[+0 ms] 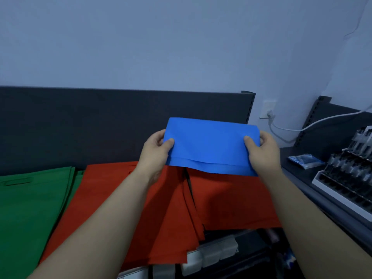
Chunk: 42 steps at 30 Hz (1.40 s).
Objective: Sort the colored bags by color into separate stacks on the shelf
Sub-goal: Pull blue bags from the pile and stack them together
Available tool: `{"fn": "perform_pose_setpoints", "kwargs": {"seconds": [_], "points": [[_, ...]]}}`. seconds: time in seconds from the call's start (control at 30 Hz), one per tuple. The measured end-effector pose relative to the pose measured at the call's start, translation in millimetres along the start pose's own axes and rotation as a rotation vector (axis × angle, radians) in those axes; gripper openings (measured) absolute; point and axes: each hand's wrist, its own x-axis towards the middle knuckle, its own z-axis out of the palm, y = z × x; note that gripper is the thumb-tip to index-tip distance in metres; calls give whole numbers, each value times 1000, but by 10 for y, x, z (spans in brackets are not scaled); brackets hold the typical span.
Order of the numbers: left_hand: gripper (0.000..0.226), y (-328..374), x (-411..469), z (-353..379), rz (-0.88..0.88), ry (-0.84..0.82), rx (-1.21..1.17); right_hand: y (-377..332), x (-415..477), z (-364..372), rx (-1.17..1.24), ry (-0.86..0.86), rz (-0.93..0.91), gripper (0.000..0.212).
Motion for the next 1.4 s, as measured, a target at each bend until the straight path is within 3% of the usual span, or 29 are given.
{"fn": "perform_pose_setpoints", "kwargs": {"seconds": [0.2,0.53,0.87,1.2,1.3,1.4], "points": [[32,254,-240,-781,136,125,151,-296,-268,617,-6,-46,-44,30],[29,805,-1147,-2549,141,364,263,-1199,-1317,1965,0,-189,-105,30],[31,1271,-2020,-4417,48,534,360,-2156,-2605,3325,77,-386,-142,27],[32,1602,-2294,-5420,-7,733,493,-2749,-3251,4182,156,-535,-160,21],[32,1513,-2394,-5693,-87,766,589,-2717,-3468,4367,84,-626,-151,16],[35,1348,-2531,-5913,-215,787,677,-2650,-3702,4462,-103,-727,-140,27]]}}
